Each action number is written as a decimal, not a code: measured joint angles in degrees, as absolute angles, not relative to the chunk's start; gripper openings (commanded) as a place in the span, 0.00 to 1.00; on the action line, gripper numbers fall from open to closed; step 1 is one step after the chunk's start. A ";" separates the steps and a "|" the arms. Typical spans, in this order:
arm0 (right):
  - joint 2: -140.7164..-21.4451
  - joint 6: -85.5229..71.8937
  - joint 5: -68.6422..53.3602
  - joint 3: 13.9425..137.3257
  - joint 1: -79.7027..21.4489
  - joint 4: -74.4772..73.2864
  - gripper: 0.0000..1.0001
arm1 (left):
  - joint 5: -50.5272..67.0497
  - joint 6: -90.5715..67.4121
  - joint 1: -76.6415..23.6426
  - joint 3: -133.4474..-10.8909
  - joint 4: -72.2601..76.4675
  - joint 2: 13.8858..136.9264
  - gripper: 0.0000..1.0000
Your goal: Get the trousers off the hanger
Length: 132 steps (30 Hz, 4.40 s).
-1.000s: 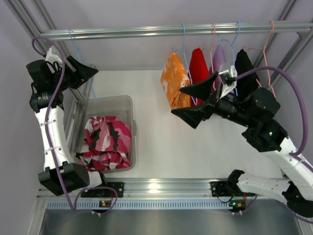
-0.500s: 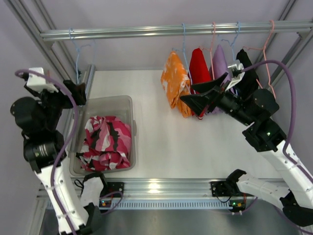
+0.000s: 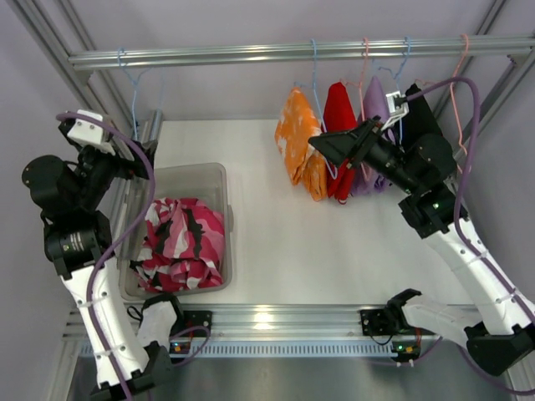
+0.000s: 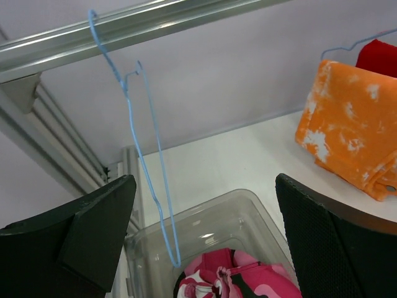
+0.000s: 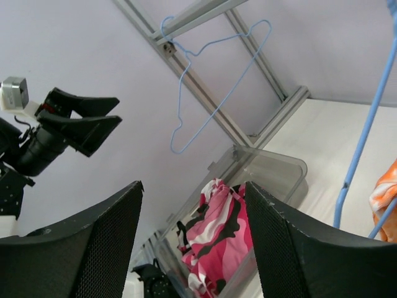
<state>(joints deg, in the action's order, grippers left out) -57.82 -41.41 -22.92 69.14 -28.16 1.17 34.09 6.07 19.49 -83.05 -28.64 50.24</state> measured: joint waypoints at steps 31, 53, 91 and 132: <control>-48.93 -30.92 -22.61 76.29 -15.53 -5.93 0.70 | 28.05 -52.14 -36.23 -86.80 19.07 95.64 0.87; -47.40 -30.20 -23.90 73.47 -14.83 -6.94 0.68 | 23.88 -64.05 -38.44 -83.37 33.32 99.15 0.60; -47.72 -32.14 -27.53 70.85 -14.83 -5.56 0.69 | 31.81 -52.82 -40.05 -86.46 24.21 95.31 0.00; -76.20 -62.57 -42.13 72.55 -33.61 30.37 0.53 | 35.11 -31.38 -41.19 -69.93 2.42 65.82 0.00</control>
<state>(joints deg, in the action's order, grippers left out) -76.20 -62.57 -42.13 72.55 -33.61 30.37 35.11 -31.38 -41.19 -69.93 2.42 65.82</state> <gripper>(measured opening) 0.562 0.147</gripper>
